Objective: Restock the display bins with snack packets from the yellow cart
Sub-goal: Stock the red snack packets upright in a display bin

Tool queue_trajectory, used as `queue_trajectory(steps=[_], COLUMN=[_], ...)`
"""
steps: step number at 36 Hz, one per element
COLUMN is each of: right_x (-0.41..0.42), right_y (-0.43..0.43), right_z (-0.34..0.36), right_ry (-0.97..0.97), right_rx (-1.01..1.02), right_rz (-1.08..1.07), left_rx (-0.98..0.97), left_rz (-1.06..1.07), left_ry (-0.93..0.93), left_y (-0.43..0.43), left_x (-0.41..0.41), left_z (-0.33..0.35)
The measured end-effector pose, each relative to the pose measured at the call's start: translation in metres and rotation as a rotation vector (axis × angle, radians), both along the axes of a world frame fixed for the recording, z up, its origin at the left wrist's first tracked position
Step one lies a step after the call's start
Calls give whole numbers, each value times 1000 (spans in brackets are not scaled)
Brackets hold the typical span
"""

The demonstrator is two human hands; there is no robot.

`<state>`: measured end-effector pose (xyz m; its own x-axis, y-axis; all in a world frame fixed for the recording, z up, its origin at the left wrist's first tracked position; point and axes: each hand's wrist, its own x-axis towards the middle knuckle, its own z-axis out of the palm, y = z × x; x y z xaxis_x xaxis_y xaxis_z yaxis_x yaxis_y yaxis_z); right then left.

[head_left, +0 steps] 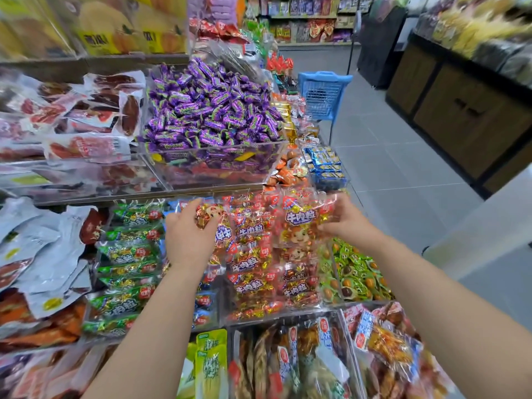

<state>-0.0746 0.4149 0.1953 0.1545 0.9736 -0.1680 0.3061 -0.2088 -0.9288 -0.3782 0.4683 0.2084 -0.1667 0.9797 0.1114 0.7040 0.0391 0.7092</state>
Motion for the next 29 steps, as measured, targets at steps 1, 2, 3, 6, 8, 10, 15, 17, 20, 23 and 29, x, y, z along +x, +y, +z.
queue_trajectory(steps=[1, 2, 3, 6, 8, 10, 15, 17, 20, 23, 29], right_x=[-4, -8, -12, -28, -40, -49, -70, -72, -70, -68, -64], right_y=[-4, -8, -10, -17, -18, -19, -17, -15, -5, 8, 11], right_z=[-5, -11, -19, -34, -39, -47, -58, -64, -68, -67, -46], right_ry=[26, 25, 13, -242, -556, -919, -1274, -1349, -1381, -1349, -1045], right_rx=[-14, -27, -36, 7, 67, 67, 131, 132, 58, -10, -58], right_rz=[-4, -5, -2, 25, 50, 65, 300, 381, 364, 389, 482], left_rx=[-2, -8, -14, -4, -7, -27, -38, -53, -151, -269, -263], left_rz=[-6, -12, -18, -40, -58, -64, -82, -114, -168, -239, -322], left_ry=[-30, -55, -68, -86, -106, -138, -221, -309, -524, -686, -668], left_y=[0, 0, -1, -3, -4, -5, -4, -5, -5, -7, -13], left_x=[2, 4, 5, 9, 10, 9, 6, 5, 4, 1, -1], left_z=[1, 2, 3, 5, 5, 5, 1, 0, 1, 5, 13])
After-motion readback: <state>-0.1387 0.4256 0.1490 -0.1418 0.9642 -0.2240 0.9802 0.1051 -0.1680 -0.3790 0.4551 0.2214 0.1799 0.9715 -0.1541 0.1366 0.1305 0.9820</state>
